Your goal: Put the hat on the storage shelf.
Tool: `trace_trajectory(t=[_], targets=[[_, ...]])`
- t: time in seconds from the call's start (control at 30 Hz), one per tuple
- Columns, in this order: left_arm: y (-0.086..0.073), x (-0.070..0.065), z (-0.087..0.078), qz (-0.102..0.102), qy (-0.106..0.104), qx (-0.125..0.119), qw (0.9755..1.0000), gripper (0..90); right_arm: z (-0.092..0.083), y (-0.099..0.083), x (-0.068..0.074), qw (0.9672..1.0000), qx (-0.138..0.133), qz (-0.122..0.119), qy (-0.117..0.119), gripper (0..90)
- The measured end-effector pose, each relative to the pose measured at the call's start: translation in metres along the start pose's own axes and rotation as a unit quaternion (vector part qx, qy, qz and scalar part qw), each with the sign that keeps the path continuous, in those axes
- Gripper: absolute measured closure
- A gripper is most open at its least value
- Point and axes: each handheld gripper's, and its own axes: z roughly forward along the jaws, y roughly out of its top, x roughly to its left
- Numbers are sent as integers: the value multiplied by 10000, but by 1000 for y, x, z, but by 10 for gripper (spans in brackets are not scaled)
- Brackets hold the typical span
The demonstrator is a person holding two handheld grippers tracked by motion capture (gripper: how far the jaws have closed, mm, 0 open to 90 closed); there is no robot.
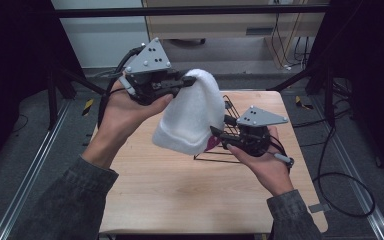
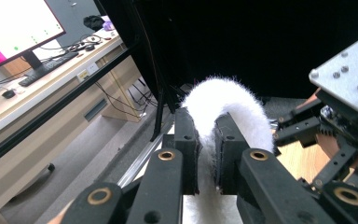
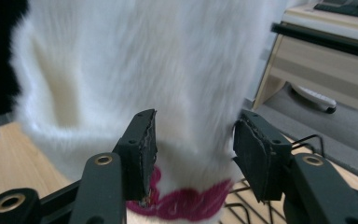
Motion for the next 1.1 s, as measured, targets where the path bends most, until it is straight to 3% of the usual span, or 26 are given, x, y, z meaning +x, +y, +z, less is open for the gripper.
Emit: trace_trajectory(t=[0.13,0.23,0.37,0.47,0.53,0.73,0.87,1.1], targets=[[6,0,4,-85,-47,-153,9998,821,-3,5,-6,10000,-36,89,-16,500],[11,3,8,-133,-67,-211,9997,820,-2,8,-16,9999,-30,154,37,706],[12,10,14,-154,-9,-204,9997,820,1,14,-23,9998,2,188,70,809],[10,18,19,-128,167,-148,9997,819,3,18,-27,9998,89,157,-87,826],[7,30,27,-292,256,-185,9991,818,4,23,-35,9993,111,155,-337,828],[1,44,42,-484,325,-318,9978,816,3,28,-51,9976,117,101,-674,829],[-2,45,54,-564,276,-289,9976,815,3,25,-60,9964,200,91,-822,829],[-7,42,82,-464,290,-115,9984,813,7,11,-75,9945,402,132,-954,828]])
